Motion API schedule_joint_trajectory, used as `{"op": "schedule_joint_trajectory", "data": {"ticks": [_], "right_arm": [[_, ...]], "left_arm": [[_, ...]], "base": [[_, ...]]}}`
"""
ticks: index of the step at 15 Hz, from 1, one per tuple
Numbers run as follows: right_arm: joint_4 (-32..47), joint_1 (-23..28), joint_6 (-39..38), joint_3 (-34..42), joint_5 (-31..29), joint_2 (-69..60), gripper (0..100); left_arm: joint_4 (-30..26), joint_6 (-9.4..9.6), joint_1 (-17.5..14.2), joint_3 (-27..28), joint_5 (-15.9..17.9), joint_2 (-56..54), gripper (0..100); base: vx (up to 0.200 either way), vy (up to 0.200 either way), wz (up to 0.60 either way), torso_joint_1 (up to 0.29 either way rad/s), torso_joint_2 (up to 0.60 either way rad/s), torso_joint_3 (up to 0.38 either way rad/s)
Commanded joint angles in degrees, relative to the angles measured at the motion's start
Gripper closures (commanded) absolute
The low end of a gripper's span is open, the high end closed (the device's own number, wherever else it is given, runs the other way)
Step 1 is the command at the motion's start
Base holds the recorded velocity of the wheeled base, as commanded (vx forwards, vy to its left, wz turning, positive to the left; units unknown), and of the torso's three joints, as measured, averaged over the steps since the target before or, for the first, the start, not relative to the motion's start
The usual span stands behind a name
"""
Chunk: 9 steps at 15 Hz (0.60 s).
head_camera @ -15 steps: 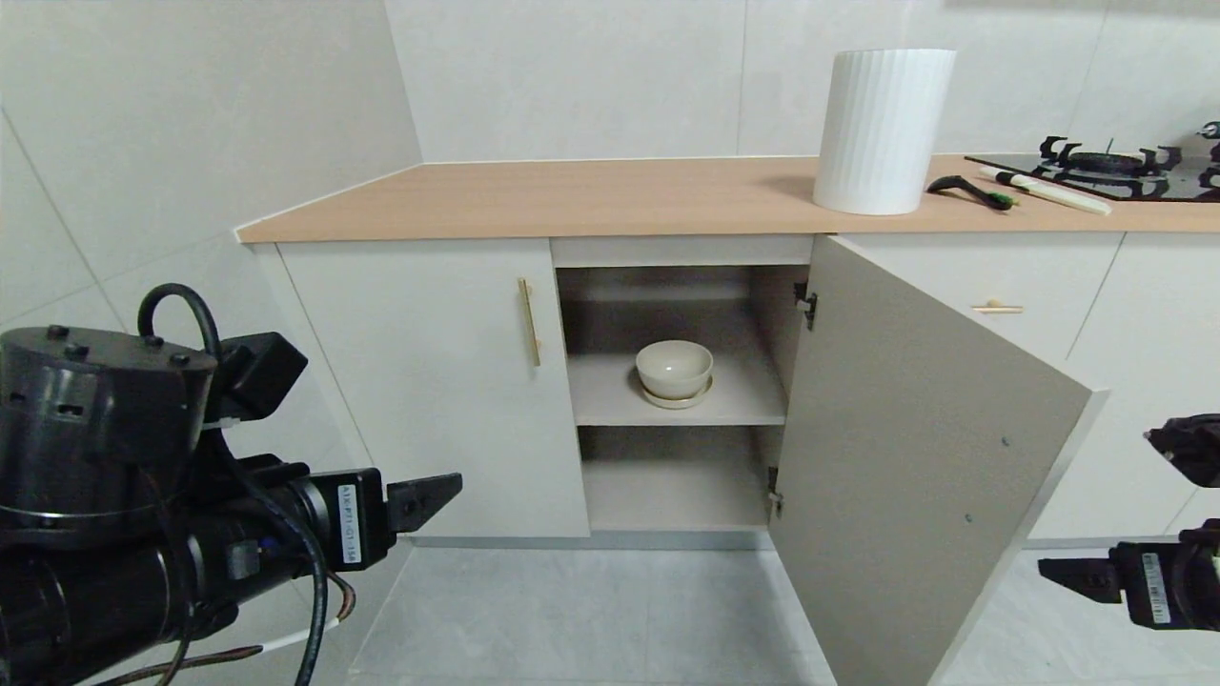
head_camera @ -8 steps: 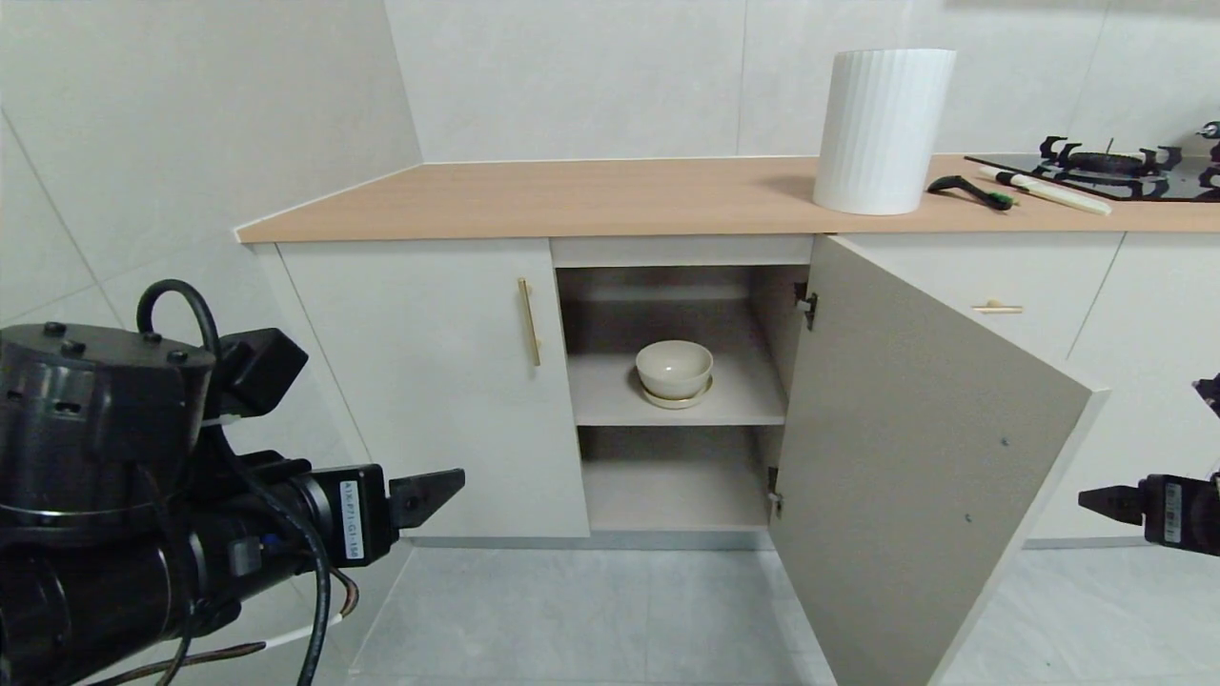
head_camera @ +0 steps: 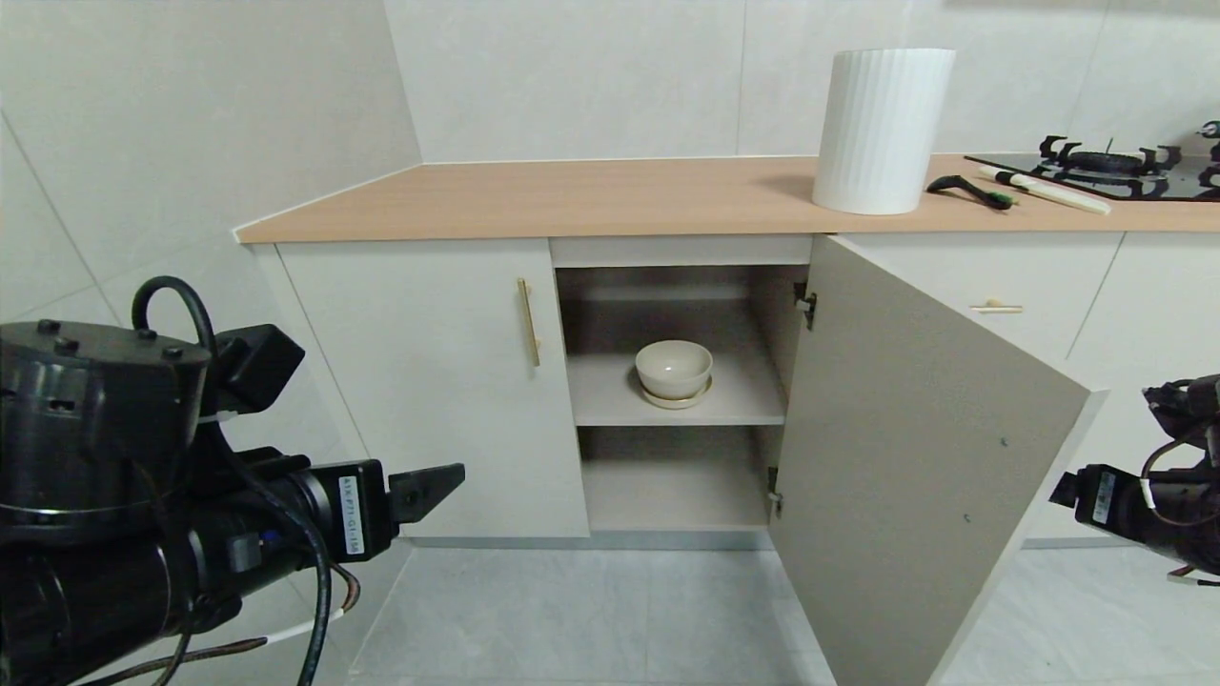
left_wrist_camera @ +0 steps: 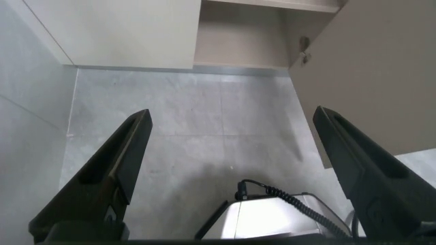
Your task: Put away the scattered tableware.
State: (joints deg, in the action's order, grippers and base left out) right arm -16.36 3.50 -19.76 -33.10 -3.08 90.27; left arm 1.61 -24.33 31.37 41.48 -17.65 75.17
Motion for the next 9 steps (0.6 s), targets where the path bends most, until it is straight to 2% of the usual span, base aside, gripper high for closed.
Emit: {"op": "schedule_joint_trajectory", "data": {"ticks": [1, 4, 7, 8, 9], "right_arm": [[-0.08, -1.48, -0.28, -0.04, 0.1, 0.7, 0], [-0.25, -7.1, -0.72, -1.09, 0.36, 0.96, 0], [-0.25, -14.05, -0.72, -2.59, 0.89, 2.37, 0], [-0.25, -18.26, -0.89, -4.78, 0.89, 4.47, 0], [-0.25, -19.76, -0.98, -5.66, 0.89, 5.53, 0]], "left_arm": [[-0.03, -0.01, -0.08, 0.0, -0.01, -0.02, 0], [-0.03, 0.16, -0.08, 0.18, 0.07, 0.07, 0], [-0.03, 0.16, -0.17, 0.26, 0.07, 0.07, 0], [-0.03, 0.16, -0.17, 0.35, 0.07, 0.07, 0], [-0.03, 0.16, -0.17, 0.35, 0.07, 0.07, 0]], "base": [[0.0, 0.0, 0.0, 0.0, 0.0, 0.0], [0.0, 0.0, 0.0, 0.0, 0.0, 0.0], [0.0, 0.0, 0.0, 0.0, 0.0, 0.0], [0.0, 0.0, 0.0, 0.0, 0.0, 0.0], [0.0, 0.0, 0.0, 0.0, 0.0, 0.0]]}}
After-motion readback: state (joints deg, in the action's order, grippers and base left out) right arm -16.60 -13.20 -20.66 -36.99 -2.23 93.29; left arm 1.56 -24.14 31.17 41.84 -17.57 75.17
